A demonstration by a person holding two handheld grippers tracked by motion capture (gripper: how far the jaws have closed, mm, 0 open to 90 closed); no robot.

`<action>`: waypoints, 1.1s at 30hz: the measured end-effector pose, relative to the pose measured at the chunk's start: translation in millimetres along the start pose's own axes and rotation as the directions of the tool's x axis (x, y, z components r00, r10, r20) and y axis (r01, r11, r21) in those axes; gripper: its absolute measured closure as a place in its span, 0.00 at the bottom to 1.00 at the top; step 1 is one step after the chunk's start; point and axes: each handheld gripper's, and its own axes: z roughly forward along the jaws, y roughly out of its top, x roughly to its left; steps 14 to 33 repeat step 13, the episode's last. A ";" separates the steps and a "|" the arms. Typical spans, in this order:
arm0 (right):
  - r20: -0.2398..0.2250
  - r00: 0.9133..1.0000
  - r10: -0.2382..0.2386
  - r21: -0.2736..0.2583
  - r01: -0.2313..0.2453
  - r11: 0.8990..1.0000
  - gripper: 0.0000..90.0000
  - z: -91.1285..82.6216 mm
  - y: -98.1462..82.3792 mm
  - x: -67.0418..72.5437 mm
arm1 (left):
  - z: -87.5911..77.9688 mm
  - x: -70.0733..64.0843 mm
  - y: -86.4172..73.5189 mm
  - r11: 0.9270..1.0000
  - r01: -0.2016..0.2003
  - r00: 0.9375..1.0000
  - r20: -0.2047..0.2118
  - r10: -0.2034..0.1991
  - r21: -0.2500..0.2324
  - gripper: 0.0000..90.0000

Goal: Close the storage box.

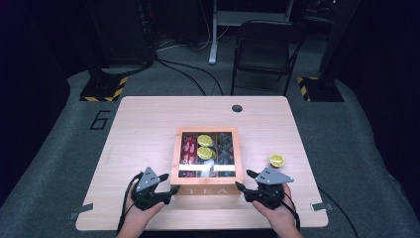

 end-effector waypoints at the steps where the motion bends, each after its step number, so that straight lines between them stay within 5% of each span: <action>1: 0.000 1.000 0.000 0.000 0.000 1.000 0.46 0.0 0.0 0.0 | -2.2 0.5 0.2 1.000 0.006 1.000 -0.001 -0.006 -0.009 0.40; 5: 0.004 1.000 0.002 0.007 -0.002 1.000 0.46 -0.1 -1.4 -1.7 | -7.9 5.8 0.9 1.000 0.006 1.000 0.002 -0.006 -0.012 0.40; 13: -0.004 1.000 0.008 0.021 -0.008 1.000 0.42 2.8 -5.6 -6.5 | -11.9 19.9 -0.9 0.997 0.073 0.997 0.032 -0.072 -0.035 0.39; 33: -0.004 1.000 0.008 0.021 -0.008 1.000 0.42 2.8 -5.6 -6.5 | -11.9 19.9 -0.9 0.997 0.073 0.997 0.032 -0.072 -0.035 0.39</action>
